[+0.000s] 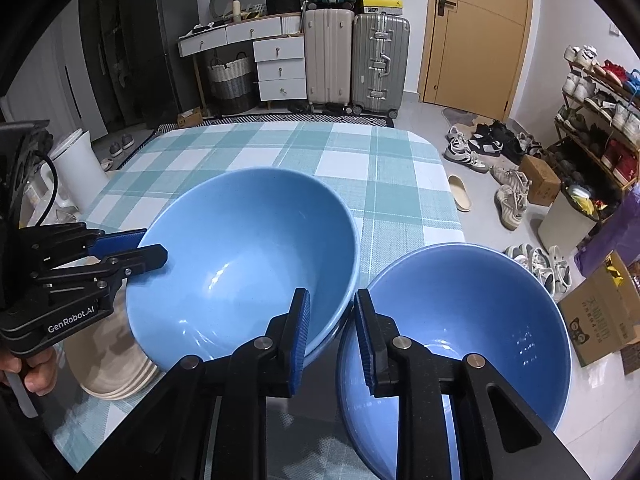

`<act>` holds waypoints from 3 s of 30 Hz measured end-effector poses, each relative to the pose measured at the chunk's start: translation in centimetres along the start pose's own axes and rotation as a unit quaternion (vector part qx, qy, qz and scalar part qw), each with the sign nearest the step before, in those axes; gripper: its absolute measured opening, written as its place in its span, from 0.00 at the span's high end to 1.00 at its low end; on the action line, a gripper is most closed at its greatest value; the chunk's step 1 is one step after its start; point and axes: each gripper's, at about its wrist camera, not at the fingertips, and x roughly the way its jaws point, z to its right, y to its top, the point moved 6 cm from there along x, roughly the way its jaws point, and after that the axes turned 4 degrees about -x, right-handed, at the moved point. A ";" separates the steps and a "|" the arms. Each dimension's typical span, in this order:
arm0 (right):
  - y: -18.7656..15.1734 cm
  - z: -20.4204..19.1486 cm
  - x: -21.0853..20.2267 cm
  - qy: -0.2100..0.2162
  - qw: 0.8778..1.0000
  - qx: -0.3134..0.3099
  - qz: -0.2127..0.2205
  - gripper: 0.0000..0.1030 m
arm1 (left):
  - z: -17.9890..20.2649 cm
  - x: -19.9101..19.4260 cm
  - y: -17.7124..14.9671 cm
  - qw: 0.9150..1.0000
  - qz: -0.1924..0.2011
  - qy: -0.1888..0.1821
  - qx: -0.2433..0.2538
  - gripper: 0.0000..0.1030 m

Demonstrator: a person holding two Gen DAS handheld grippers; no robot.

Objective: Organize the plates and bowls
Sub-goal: 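Set the right tool's bowl into the other blue bowl and open the right tool, then lower the left tool's blue bowl onto the table and open the left tool, then close the left tool on a blue bowl rim while the right tool grips the nested bowls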

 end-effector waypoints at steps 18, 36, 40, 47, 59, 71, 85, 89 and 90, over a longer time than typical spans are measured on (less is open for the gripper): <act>-0.1 1.6 -3.2 0.022 0.997 0.058 0.042 0.16 | -0.3 -2.8 -0.1 0.998 0.015 -0.036 -0.044 0.22; -2.9 6.5 -11.8 -0.039 0.986 0.105 0.120 0.01 | 4.4 -6.0 -1.9 0.995 0.022 -0.073 -0.058 0.01; -4.0 7.8 -12.6 -0.057 0.986 0.106 0.117 0.01 | 6.0 -6.5 -2.5 0.995 0.018 -0.080 -0.056 0.01; -6.1 9.4 -13.4 -0.054 0.984 0.118 0.123 0.01 | 9.2 -6.5 -3.7 0.995 0.010 -0.088 -0.043 0.01; -8.6 13.5 -14.3 -0.038 0.975 0.175 0.131 0.01 | 14.8 -5.2 -4.4 0.992 -0.001 -0.118 -0.036 0.01; -9.9 16.2 -12.7 -0.034 0.969 0.214 0.116 0.01 | 18.3 -4.7 -4.8 0.988 -0.006 -0.149 -0.029 0.12; -10.4 17.0 -10.2 -0.029 0.965 0.237 0.111 0.21 | 20.1 -1.9 -4.3 0.986 -0.021 -0.156 -0.045 0.40; -10.8 17.1 -8.8 -0.027 0.967 0.235 0.098 0.30 | 20.0 -0.8 -4.1 0.987 -0.027 -0.148 -0.051 0.44; -10.8 17.1 -8.6 -0.026 0.967 0.235 0.097 0.32 | 19.9 -0.6 -4.0 0.987 -0.027 -0.146 -0.052 0.44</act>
